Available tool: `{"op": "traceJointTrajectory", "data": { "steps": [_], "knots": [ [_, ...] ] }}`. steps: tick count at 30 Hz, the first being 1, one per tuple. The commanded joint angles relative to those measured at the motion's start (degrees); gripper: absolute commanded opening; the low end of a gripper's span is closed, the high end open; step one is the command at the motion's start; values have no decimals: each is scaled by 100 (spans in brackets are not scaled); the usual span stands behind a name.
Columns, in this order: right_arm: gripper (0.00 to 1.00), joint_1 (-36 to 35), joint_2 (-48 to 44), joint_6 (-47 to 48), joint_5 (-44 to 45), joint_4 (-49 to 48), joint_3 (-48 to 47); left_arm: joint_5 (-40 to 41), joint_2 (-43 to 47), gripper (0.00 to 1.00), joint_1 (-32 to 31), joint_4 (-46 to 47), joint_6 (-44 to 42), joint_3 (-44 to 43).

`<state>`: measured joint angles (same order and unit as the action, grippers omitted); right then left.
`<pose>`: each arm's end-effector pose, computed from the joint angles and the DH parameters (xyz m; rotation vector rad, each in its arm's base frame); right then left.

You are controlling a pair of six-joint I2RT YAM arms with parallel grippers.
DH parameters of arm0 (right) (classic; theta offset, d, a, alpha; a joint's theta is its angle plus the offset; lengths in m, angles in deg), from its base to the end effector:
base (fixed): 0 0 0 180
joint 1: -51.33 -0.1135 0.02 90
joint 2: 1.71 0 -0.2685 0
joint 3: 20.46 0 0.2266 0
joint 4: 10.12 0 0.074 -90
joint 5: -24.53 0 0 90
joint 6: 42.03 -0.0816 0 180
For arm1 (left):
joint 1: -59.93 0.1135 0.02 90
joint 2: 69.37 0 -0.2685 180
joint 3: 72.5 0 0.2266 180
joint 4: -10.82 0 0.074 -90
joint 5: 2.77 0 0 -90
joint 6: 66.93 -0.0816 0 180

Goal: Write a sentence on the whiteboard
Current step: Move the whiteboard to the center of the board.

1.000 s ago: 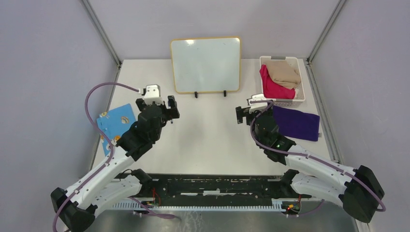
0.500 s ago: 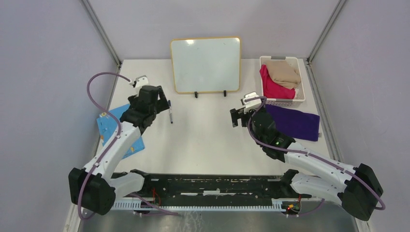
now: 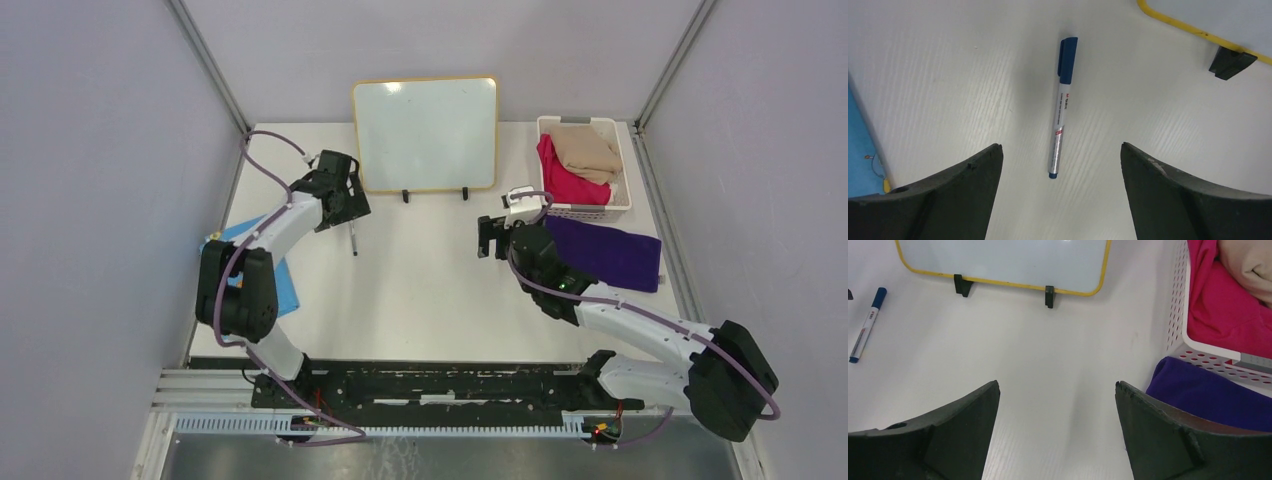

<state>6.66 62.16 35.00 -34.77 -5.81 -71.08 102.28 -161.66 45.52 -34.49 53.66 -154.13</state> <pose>0.2140 0.1530 0.2591 -0.1436 1.8324 0.2028 0.3335 -0.0638 0.2132 -0.4513 2.4576 0.0123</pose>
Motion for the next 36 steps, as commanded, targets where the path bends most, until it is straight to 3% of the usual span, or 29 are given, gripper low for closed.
{"op": "traceJointTrajectory", "data": {
  "steps": [1, 17, 26, 32, 36],
  "knots": [
    [91, 83, 69, -418, 77, -270, -196, -86, -626, 90, 26, 104, -15, -525],
    [75, 433, 1280, -292, -292, -496, -885, -153, -1263, 78, 53, 475, 128, -365],
    [65, 1012, 2742, -172, -789, -563, -1822, 48, -355, 80, 53, 541, 319, 166],
    [65, 1112, 3815, -80, -1188, -106, -2956, 62, 363, 83, 53, 501, 299, 531],
    [71, 1110, 4307, -151, -1250, 194, -3371, 131, 879, 84, 40, 447, 193, 739]
  ]
}}
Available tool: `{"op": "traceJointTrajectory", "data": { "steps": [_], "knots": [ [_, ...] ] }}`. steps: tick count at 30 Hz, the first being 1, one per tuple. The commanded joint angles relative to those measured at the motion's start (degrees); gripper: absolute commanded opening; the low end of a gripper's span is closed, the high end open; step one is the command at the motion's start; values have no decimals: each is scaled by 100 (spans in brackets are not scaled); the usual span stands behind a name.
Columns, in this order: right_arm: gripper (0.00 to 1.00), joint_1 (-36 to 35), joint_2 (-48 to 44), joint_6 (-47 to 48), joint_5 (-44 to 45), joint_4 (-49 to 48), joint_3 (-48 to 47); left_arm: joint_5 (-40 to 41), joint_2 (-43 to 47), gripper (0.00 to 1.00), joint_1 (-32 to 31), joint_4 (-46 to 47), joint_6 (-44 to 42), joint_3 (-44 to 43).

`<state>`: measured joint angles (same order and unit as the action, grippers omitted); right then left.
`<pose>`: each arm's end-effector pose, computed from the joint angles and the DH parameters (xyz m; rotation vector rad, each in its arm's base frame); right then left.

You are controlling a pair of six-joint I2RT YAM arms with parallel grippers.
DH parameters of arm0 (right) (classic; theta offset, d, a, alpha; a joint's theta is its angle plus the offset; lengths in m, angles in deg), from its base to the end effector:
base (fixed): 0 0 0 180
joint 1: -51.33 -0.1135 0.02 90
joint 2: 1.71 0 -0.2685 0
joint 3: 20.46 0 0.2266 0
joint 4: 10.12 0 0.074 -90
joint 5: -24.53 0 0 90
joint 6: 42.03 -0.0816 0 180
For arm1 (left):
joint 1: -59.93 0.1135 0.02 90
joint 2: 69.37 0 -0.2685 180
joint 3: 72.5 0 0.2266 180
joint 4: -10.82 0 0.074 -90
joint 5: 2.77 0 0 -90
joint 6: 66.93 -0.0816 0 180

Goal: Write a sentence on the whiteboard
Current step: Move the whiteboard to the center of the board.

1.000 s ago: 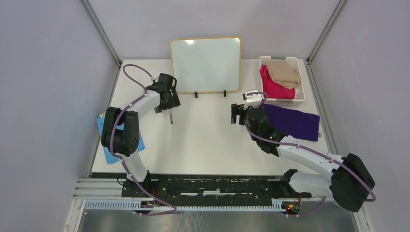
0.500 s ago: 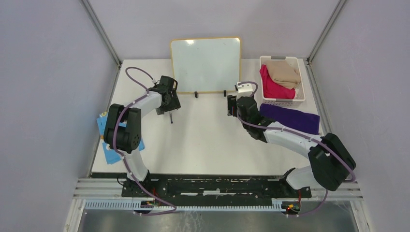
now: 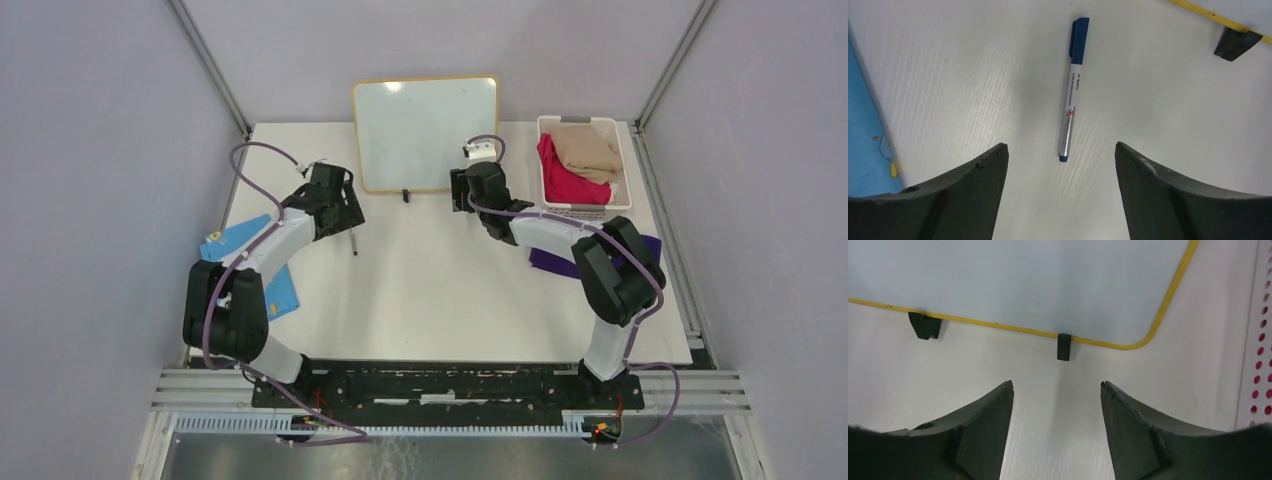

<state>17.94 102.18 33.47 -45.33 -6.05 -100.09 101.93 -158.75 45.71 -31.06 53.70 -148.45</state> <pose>0.3692 0.2097 0.2096 -0.1205 2.0328 0.1619 0.3197 -0.0596 0.2036 -0.4543 2.4486 0.0002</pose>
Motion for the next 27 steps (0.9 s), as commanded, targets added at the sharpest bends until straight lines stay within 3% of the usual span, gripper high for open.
{"op": "traceJointTrajectory", "data": {
  "steps": [1, 7, 11, 27],
  "knots": [
    [72, -11, 407, -29, -179, 275, -564, 196, 751, 84, 19, 111, 150, 238],
    [71, 60, 957, -179, -69, 517, -960, 550, 1622, 85, -117, 119, -29, 553],
    [69, 118, 1212, -232, -24, 613, -1155, 1073, 1993, 87, -572, 95, -169, 593],
    [59, 298, 2005, -347, -93, 696, -1910, 1474, 2172, 88, -915, 119, -277, 534]
  ]
}}
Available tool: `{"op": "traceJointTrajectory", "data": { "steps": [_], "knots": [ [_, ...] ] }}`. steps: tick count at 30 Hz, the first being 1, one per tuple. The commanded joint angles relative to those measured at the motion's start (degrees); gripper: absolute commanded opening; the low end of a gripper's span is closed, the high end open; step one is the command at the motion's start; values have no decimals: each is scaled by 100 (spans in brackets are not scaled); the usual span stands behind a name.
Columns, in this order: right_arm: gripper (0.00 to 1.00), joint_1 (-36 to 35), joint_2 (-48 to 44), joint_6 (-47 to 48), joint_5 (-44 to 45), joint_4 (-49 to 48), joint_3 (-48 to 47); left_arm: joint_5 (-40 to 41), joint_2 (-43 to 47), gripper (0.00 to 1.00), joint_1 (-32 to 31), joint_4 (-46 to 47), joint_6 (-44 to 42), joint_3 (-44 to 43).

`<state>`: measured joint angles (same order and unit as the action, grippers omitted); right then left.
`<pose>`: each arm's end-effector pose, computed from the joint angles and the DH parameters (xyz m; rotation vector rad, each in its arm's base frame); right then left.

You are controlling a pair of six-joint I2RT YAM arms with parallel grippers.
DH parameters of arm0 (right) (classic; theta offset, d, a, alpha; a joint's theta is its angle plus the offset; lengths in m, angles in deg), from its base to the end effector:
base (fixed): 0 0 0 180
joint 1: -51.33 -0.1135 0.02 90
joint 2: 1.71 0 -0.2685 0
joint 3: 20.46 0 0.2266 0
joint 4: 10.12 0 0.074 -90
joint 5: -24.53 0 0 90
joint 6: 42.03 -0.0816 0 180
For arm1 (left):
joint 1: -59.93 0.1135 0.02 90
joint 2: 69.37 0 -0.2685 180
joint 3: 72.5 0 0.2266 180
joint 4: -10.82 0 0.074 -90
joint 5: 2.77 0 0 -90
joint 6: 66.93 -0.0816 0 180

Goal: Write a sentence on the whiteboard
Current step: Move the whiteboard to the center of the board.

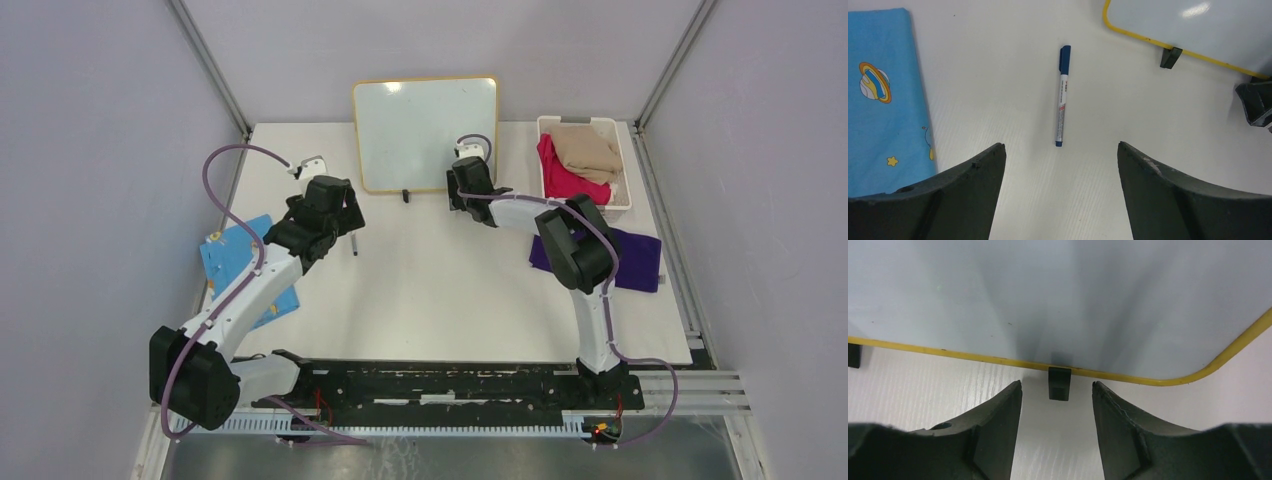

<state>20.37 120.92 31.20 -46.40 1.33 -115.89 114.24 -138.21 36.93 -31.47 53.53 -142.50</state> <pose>0.4291 0.2263 0.1417 -0.0953 2.2016 0.0898 0.2539 -0.0675 0.2720 -0.3799 2.1639 0.0222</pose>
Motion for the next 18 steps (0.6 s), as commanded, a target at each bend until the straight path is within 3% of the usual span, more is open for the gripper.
{"op": "traceJointTrajectory", "data": {
  "steps": [1, 18],
  "knots": [
    [58, 61, 159, -118, 1, -36, -370, 250, 110, 88, -36, 157, -260, -63],
    [43, 168, 411, -28, -30, -58, -577, 235, -64, 87, -31, 164, -268, -96]
  ]
}}
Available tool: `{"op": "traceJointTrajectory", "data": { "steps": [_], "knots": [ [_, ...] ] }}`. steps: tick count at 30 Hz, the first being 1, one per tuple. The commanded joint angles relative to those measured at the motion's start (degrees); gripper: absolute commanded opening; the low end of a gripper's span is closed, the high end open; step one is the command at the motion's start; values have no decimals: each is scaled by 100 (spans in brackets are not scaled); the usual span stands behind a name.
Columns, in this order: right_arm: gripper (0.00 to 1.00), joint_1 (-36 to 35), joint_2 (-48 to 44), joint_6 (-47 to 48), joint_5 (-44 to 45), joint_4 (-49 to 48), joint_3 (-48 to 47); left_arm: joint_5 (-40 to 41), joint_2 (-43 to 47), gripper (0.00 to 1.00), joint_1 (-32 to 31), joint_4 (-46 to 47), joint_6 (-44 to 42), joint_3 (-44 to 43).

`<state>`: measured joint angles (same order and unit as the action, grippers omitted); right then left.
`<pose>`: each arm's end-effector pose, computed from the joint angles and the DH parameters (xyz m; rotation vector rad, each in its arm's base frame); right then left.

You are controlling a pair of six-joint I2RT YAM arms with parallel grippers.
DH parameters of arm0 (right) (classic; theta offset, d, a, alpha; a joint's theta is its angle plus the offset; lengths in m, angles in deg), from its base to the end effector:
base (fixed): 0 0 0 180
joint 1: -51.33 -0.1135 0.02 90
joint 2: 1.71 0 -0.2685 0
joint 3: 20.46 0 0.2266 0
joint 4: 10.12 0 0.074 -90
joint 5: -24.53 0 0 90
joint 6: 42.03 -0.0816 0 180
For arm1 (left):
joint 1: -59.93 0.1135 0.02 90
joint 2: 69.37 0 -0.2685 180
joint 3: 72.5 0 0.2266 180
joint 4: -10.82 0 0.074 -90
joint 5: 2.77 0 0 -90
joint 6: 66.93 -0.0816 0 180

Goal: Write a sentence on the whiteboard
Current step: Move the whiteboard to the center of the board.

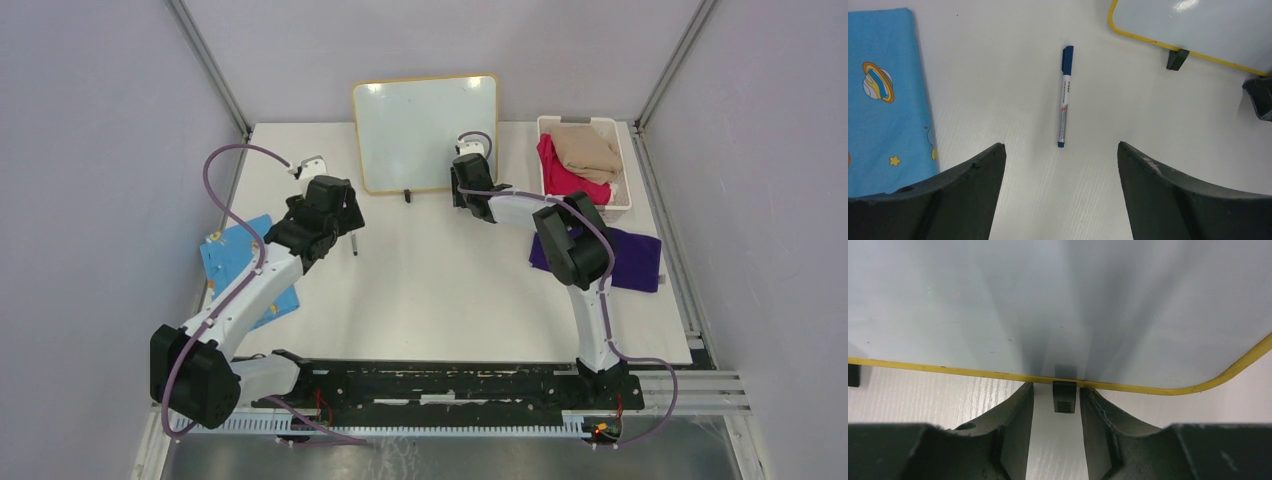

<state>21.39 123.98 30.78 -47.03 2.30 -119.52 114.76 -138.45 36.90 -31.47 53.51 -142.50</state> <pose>0.4434 0.2256 0.1346 -0.0754 2.2116 0.0920 0.2545 -0.0672 0.2712 -0.3823 2.1637 0.0339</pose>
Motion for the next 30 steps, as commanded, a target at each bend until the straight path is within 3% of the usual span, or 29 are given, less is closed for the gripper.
{"op": "traceJointTrajectory", "data": {
  "steps": [1, 7, 14, 30],
  "knots": [
    [42, 63, 109, 22, 31, -154, -209, 183, -57, 88, -33, 165, -266, -98],
    [28, 62, -27, 64, -8, -267, 78, 165, -54, 87, -35, 164, -266, -98],
    [0, 61, -408, 111, -33, -508, 846, 163, -14, 87, -53, 171, -266, -90],
    [0, -366, -2470, 539, 330, -1417, 4125, 364, 232, 87, -334, 169, -258, -47]
  ]
}}
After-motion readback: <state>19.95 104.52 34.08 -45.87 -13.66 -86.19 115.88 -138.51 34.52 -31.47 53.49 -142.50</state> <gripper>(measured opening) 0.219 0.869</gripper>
